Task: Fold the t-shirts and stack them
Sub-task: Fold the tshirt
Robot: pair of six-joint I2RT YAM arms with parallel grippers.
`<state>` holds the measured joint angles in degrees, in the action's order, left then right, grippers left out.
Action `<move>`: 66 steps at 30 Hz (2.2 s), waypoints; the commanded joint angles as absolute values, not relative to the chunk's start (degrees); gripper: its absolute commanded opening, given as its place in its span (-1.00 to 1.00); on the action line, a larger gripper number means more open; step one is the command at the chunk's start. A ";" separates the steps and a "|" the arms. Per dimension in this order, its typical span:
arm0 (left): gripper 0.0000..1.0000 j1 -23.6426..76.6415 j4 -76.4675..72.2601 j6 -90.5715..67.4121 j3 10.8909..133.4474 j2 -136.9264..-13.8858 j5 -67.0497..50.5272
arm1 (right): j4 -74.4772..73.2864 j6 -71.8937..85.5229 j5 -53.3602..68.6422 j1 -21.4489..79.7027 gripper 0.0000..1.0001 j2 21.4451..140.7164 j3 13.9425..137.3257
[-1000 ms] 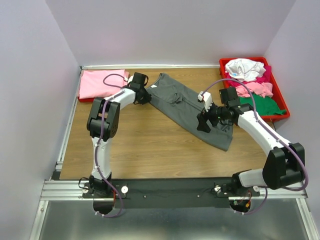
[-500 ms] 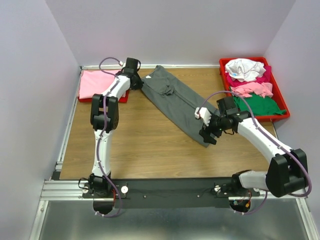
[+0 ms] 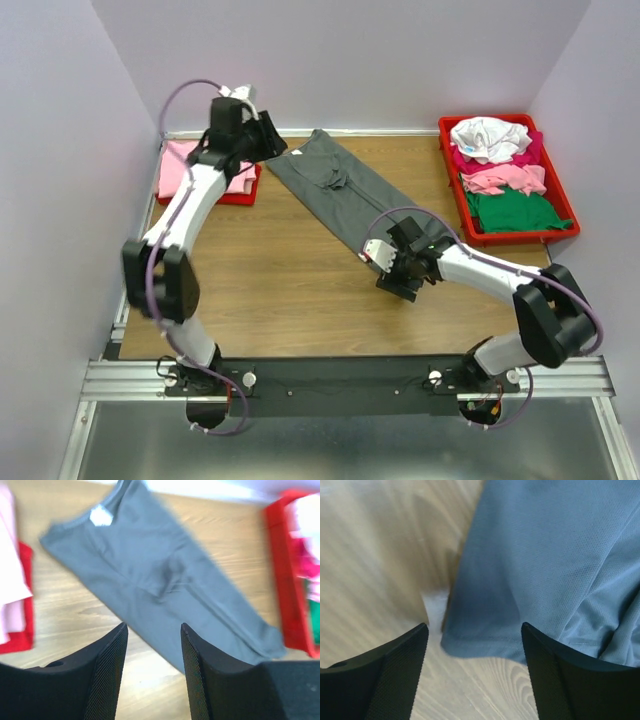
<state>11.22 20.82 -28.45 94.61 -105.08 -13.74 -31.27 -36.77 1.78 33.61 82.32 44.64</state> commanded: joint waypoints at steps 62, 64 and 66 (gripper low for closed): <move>0.47 37.35 -1.50 -35.51 30.50 -37.88 -26.54 | -40.96 -54.49 14.76 25.49 -0.02 73.82 41.57; 0.47 37.27 -1.41 -35.42 30.59 -37.88 -26.72 | -40.60 -54.14 15.38 25.49 -0.09 74.97 41.92; 0.47 37.35 -1.32 -35.42 30.67 -37.79 -27.07 | -40.69 -53.53 17.21 25.49 -0.20 75.58 42.27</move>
